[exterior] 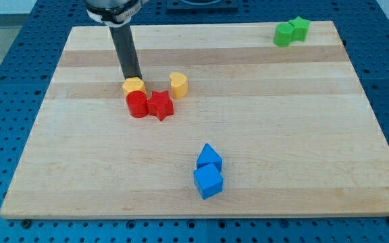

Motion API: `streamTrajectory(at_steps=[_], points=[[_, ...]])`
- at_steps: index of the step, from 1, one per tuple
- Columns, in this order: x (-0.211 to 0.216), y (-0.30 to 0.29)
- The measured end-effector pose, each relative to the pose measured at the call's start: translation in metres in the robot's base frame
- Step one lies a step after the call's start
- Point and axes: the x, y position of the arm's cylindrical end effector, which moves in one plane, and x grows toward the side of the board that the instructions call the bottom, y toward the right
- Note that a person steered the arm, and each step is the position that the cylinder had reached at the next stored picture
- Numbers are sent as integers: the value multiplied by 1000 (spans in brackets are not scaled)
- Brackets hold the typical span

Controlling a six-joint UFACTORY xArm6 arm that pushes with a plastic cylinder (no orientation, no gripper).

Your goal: Push the blue cube to the center of the board

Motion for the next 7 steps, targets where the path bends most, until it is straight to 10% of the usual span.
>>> streamTrajectory(at_steps=[4,7], points=[[99,-123],[237,101]])
